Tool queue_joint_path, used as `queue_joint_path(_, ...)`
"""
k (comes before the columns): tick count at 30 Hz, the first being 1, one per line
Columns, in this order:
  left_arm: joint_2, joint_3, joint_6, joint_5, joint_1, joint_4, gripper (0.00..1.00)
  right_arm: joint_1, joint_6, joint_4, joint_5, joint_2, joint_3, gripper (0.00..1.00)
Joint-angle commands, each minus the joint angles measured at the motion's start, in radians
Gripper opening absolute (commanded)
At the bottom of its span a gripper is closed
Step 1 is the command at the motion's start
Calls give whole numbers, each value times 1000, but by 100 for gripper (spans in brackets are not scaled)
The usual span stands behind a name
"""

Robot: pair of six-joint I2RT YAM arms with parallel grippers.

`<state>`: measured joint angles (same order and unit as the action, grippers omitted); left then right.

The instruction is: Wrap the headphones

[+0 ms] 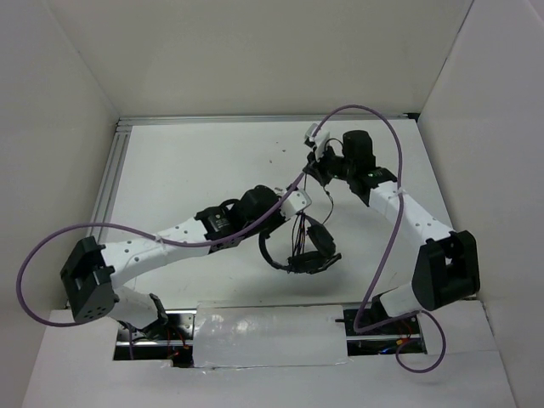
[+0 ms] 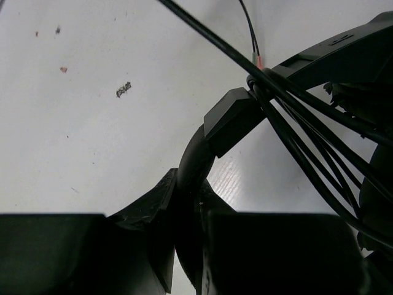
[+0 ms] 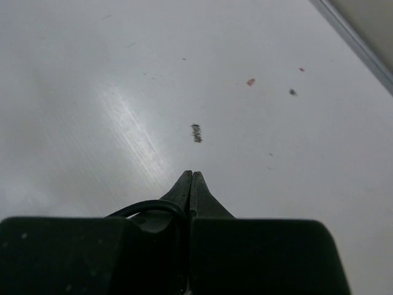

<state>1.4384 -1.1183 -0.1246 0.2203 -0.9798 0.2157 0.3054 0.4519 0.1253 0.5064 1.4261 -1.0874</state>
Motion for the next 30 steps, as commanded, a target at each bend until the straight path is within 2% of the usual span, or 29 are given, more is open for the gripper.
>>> queue_joint_path(1,-120,-23,-53,-110,-25,-44,0,-8,-71,-121,181,34,21,0)
queue_joint_path(3,-150,-37,-79,-157,-26,-48,0,-8,-68,-121,266,59,30,1)
queue_joint_path(8,-240,-92,-83,-231,-25,-81,0,-6,-151,-167,320,91,49,5)
queue_joint_path(10,-256,-141,-67,-225,-28,-82,0,-3,-174,-199,397,96,76,11)
queue_joint_path(12,-253,-216,-37,-181,-26,-67,0,14,-185,-225,443,108,101,21)
queue_joint_path(13,-248,-244,-21,-167,-26,-49,0,24,-193,-239,451,114,107,22)
queue_joint_path(22,-158,-474,20,-147,-28,71,0,153,-360,-453,400,256,116,42)
queue_joint_path(25,-145,-521,43,-127,-28,96,0,195,-387,-477,370,292,98,46)
queue_joint_path(28,-164,-523,57,-111,-28,94,0,215,-421,-478,357,321,83,47)
queue_joint_path(30,-176,-528,63,-70,-28,90,0,219,-491,-553,310,312,136,47)
